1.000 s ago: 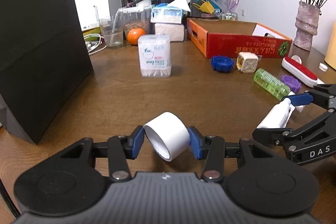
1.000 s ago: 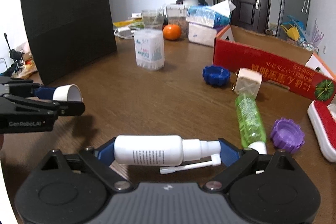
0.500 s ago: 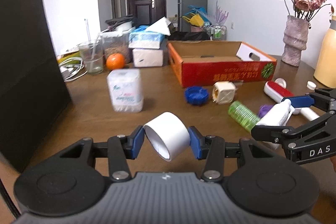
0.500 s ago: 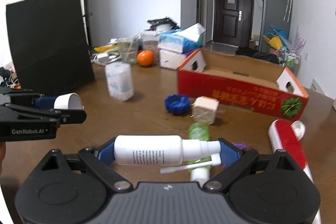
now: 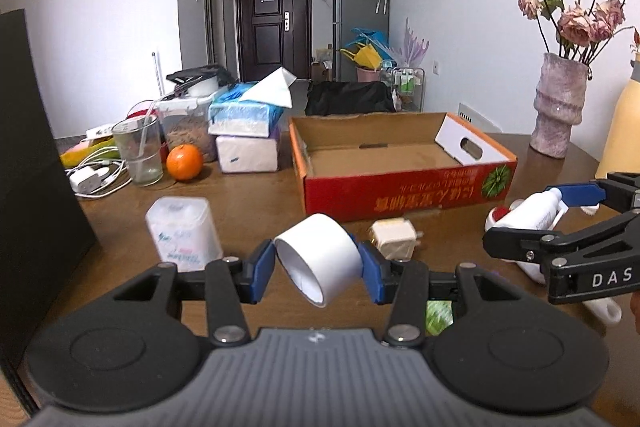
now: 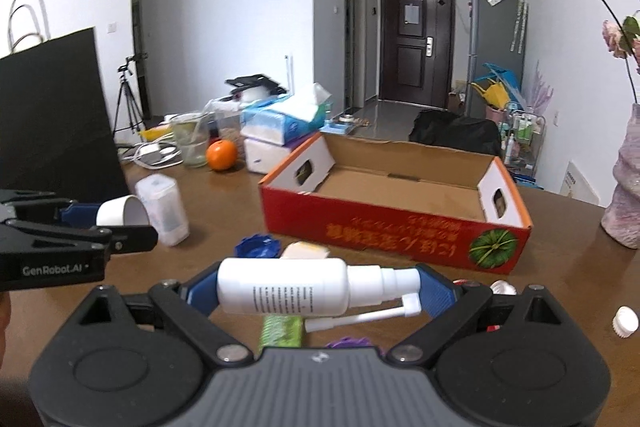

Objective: Organize rigid objects
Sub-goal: 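Carry the tape roll with left and spray bottle with right over the cardboard box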

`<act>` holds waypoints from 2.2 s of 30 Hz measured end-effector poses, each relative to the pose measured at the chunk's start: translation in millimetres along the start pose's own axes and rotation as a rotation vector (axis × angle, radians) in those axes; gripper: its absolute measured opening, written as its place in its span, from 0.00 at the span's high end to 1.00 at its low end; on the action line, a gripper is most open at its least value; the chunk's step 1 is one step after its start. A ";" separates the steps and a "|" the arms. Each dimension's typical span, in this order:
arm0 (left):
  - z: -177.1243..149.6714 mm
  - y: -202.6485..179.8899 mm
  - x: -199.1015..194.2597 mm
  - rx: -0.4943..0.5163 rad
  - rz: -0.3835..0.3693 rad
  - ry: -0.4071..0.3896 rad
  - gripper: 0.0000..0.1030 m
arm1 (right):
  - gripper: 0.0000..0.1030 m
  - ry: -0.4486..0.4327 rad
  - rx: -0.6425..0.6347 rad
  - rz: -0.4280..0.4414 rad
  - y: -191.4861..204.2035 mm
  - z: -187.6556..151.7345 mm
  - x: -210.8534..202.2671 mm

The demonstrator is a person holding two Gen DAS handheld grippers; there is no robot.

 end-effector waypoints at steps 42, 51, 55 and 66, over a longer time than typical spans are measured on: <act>97.9 -48.2 114.9 -0.116 0.047 -0.035 0.54 | 0.06 -0.065 0.124 -0.079 -105.1 80.3 78.2; 116.6 -51.2 143.3 -0.122 0.044 -0.030 0.54 | 0.06 -0.037 0.114 -0.087 -119.2 93.2 108.8; 123.6 -52.7 159.6 -0.119 0.042 -0.018 0.54 | 0.06 -0.027 0.109 -0.096 -126.3 98.3 121.1; 135.4 -64.6 202.6 -0.092 0.046 0.020 0.54 | 0.06 0.009 0.092 -0.114 -140.4 105.4 158.3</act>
Point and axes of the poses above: each gripper's, at about its wrist camera, not at the fingertips, and x roughly the way its jaws point, y to its left, z to its top, the point moved 1 cm from there along x, roughly the way its jaws point, and after that the axes turned 5 degrees about y, right-handed, at the moved point
